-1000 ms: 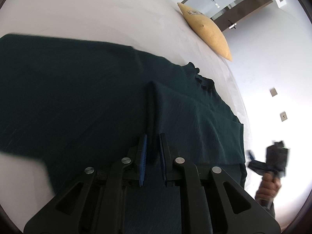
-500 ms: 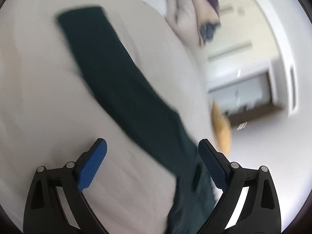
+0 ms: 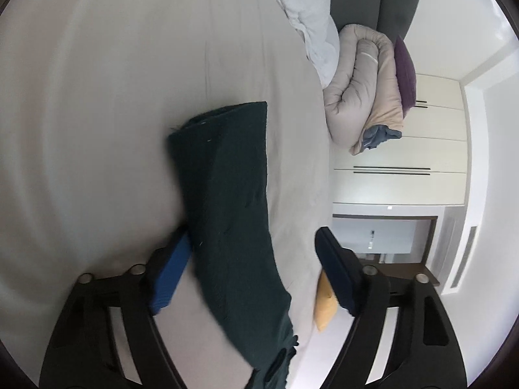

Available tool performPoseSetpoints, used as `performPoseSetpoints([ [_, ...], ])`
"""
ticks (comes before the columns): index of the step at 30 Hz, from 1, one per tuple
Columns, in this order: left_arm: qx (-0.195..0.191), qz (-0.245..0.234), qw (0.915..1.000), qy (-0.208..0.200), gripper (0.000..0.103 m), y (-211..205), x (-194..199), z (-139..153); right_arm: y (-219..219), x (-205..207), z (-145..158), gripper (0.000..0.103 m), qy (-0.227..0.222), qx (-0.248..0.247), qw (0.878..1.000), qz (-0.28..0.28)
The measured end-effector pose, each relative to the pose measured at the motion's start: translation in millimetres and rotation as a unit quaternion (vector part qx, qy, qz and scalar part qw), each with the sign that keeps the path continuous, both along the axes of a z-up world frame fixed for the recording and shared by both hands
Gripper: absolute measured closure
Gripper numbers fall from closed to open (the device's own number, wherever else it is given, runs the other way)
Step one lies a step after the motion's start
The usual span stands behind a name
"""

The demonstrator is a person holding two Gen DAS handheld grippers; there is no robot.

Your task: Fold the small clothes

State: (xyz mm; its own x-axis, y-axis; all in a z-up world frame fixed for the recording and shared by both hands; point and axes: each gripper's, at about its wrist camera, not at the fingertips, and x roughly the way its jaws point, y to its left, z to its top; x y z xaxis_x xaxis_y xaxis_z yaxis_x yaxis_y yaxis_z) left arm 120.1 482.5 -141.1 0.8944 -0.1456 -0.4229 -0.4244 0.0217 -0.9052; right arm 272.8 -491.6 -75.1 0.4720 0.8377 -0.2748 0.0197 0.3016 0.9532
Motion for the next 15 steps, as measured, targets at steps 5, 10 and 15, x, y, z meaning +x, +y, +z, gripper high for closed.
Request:
performPoseSetpoints([
  [5, -0.022, 0.009, 0.9997, 0.008, 0.072, 3, 11, -32, 10, -1, -1, 0.018, 0.001, -0.001, 1.0, 0.002],
  [10, -0.01, 0.019, 0.9997, 0.01, 0.09, -2, 15, -41, 11, -1, -1, 0.018, -0.001, -0.008, 1.0, 0.003],
  [15, 0.084, -0.002, 0.9952, 0.051, 0.096, -19, 32, -12, 8, 0, -6, 0.02, -0.001, -0.009, 1.0, -0.001],
])
